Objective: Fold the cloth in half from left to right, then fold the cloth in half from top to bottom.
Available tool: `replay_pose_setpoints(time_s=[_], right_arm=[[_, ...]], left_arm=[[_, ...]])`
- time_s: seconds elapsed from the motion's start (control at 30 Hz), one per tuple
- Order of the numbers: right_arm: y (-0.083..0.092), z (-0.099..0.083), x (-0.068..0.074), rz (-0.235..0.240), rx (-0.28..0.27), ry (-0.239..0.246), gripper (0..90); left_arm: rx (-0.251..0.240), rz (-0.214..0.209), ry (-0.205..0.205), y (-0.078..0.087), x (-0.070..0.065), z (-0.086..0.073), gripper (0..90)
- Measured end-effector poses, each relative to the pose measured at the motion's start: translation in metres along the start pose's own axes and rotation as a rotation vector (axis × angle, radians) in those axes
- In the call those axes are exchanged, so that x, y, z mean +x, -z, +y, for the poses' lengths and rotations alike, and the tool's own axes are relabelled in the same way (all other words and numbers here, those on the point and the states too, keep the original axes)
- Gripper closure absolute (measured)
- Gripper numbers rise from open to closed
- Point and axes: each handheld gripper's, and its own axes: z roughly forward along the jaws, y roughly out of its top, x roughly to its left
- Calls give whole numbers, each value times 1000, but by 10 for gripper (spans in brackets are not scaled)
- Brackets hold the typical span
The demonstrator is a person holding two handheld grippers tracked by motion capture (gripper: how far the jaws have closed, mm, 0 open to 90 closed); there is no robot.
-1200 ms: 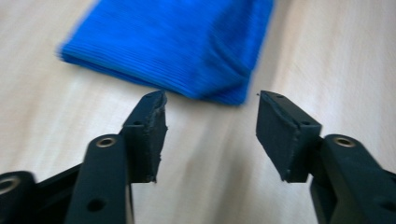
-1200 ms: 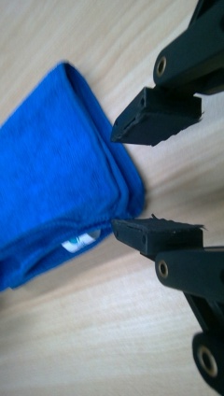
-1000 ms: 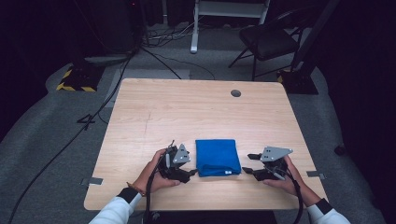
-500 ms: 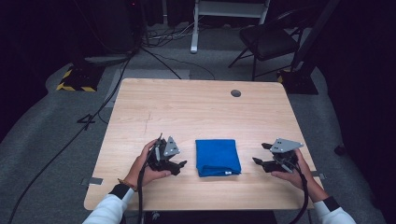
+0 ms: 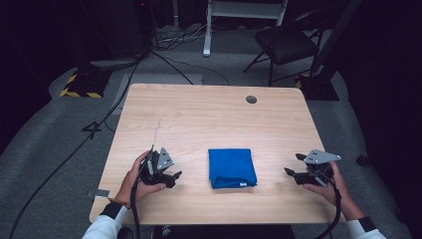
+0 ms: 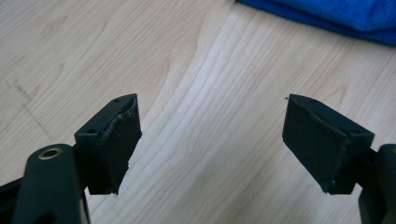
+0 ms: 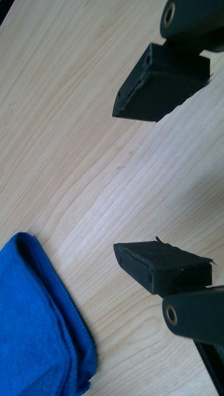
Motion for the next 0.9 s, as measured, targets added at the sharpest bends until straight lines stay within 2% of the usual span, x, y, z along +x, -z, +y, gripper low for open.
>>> replay_pose_setpoints(time_s=[0.27,0.57,0.7,0.9], right_arm=[[8,-21,-11,-37,28,-51,283],[18,-47,-18,-70,59,-92,249],[21,-57,-21,-71,66,-115,241],[26,-75,-24,-94,87,-158,232]], left_arm=[[11,3,35,5,3,-18,197],[14,-10,48,9,5,-33,192],[17,-6,75,11,10,-40,190],[51,2,120,12,16,-58,183]])
